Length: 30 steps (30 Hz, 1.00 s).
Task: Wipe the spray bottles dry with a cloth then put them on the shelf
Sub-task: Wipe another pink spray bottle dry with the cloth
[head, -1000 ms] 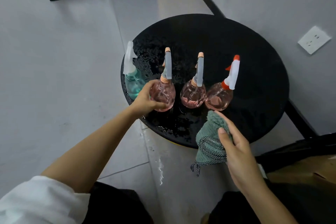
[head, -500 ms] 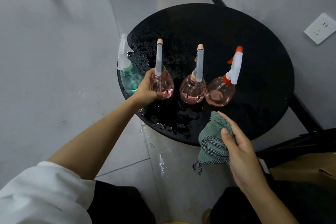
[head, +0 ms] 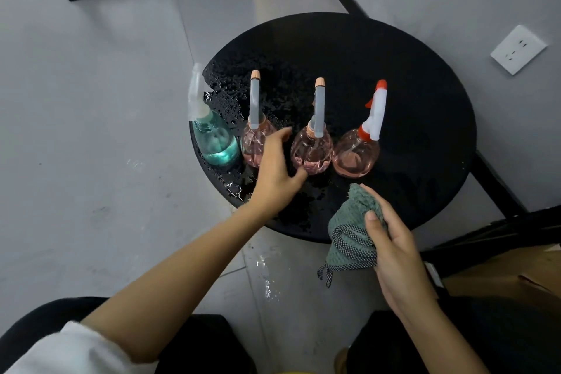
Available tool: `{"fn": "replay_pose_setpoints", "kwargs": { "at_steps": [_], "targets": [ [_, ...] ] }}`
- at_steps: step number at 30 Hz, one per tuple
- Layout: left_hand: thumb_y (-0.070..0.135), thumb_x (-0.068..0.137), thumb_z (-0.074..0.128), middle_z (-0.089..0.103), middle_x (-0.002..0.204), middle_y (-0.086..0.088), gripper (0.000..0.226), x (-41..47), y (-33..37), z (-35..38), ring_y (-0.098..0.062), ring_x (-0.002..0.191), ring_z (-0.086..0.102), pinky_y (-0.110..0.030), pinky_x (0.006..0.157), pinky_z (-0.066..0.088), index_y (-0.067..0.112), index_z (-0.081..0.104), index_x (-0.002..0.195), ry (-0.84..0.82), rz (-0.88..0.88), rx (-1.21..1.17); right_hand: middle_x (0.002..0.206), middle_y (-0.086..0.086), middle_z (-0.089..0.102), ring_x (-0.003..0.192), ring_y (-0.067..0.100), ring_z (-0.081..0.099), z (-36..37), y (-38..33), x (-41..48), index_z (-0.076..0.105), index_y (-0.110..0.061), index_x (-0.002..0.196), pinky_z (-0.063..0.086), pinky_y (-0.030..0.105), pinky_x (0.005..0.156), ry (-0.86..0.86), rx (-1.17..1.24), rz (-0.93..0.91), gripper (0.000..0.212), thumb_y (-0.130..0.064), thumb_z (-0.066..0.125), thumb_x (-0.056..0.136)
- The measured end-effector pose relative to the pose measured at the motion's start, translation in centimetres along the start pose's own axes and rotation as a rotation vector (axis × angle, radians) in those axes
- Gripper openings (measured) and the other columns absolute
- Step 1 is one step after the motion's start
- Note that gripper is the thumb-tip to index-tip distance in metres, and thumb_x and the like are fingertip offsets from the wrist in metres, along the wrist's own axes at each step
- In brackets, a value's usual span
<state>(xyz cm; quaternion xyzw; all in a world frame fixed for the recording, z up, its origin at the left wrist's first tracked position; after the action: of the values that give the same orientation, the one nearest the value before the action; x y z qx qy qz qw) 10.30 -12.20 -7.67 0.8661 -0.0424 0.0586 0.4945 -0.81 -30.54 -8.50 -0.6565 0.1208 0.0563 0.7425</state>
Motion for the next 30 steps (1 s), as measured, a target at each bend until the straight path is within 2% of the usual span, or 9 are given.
{"fn": "replay_pose_setpoints", "kwargs": {
  "at_steps": [4,8,10,12,15,18,22,25,30],
  "targets": [
    [0.006,0.072,0.079,0.023,0.155,-0.012,0.101,3.7,-1.0,3.1,-0.02,0.143,0.023,-0.009,0.105,0.014,0.006,0.015,0.151,-0.241,-0.049,0.067,0.131,-0.006,0.06,0.124,0.013,0.055,-0.4,0.3,-0.2,0.054,-0.028,0.132,0.039,0.048,0.108,0.003,-0.006,0.02,0.037,-0.013,0.042,0.101],
    [0.008,0.061,0.083,0.038,0.144,-0.009,0.109,6.2,-2.1,5.0,-0.023,0.135,0.037,-0.033,0.109,0.038,0.01,0.019,0.149,-0.429,-0.066,0.01,0.131,-0.007,0.06,0.124,0.011,0.055,-0.4,0.2,0.0,0.053,-0.029,0.132,0.039,0.047,0.108,0.003,-0.026,0.021,0.037,-0.013,0.041,0.101],
    [0.006,0.062,0.084,0.047,0.125,0.001,0.097,6.0,-2.5,5.7,-0.017,0.119,0.047,-0.027,0.101,0.043,0.008,0.029,0.142,-0.496,-0.077,0.016,0.131,-0.008,0.06,0.123,0.01,0.055,-0.4,0.3,0.1,0.053,-0.029,0.133,0.039,0.046,0.108,0.004,-0.024,0.023,0.038,-0.013,0.041,0.101],
    [0.009,0.064,0.084,0.047,0.12,0.001,0.088,5.6,-2.8,5.9,-0.015,0.114,0.048,-0.026,0.1,0.042,0.01,0.036,0.138,-0.505,-0.069,0.008,0.131,-0.009,0.06,0.123,0.009,0.055,-0.3,0.2,0.1,0.053,-0.03,0.132,0.04,0.045,0.108,0.001,-0.029,0.021,0.038,-0.013,0.041,0.101],
    [0.02,0.061,0.084,0.045,0.129,-0.007,0.089,4.9,-3.3,5.7,-0.017,0.119,0.045,-0.026,0.102,0.039,0.01,0.038,0.137,-0.441,-0.022,-0.001,0.131,-0.01,0.06,0.123,0.008,0.054,-0.2,0.2,0.2,0.053,-0.031,0.132,0.039,0.044,0.109,0.0,-0.037,0.013,0.037,-0.014,0.041,0.101],
    [0.014,0.064,0.085,0.043,0.132,-0.008,0.09,3.7,-3.8,5.8,-0.015,0.119,0.045,-0.022,0.099,0.037,0.012,0.035,0.138,-0.416,-0.026,-0.027,0.13,-0.011,0.06,0.122,0.007,0.055,-0.2,0.0,0.2,0.054,-0.032,0.131,0.04,0.043,0.108,0.002,-0.045,0.004,0.037,-0.013,0.041,0.101],
    [0.008,0.06,0.088,0.045,0.133,-0.007,0.096,2.7,-5.0,5.8,-0.017,0.121,0.045,-0.03,0.104,0.038,0.016,0.035,0.14,-0.434,-0.043,-0.003,0.131,-0.01,0.06,0.123,0.007,0.054,-0.3,-0.3,0.0,0.054,-0.032,0.13,0.04,0.044,0.108,0.009,-0.04,-0.003,0.037,-0.012,0.041,0.101],
    [0.016,0.057,0.09,0.051,0.132,-0.004,0.098,2.5,-5.6,5.8,-0.018,0.122,0.05,-0.038,0.106,0.041,0.019,0.038,0.141,-0.447,-0.05,-0.025,0.13,-0.008,0.06,0.123,0.008,0.054,-0.5,-0.4,-0.3,0.055,-0.032,0.129,0.04,0.045,0.108,0.022,-0.033,0.004,0.037,-0.011,0.04,0.101],
    [0.015,0.059,0.09,0.057,0.126,-0.003,0.091,1.3,-4.9,5.1,-0.013,0.114,0.058,-0.033,0.099,0.049,0.016,0.042,0.136,-0.41,-0.129,-0.204,0.129,-0.009,0.061,0.122,0.009,0.055,-1.2,-1.8,-1.0,0.056,-0.033,0.128,0.041,0.045,0.107,0.039,-0.049,-0.021,0.037,-0.012,0.041,0.101]
  ]
}}
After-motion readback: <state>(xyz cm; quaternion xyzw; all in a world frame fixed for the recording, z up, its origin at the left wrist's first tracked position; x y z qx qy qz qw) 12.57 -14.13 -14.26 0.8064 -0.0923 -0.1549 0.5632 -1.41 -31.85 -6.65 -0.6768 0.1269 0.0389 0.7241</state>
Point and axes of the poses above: each hand's wrist, its own x-axis towards the middle knuckle, its own z-axis out of the palm, y = z × x, the point moved 10 cm from there along x, towards the middle knuckle
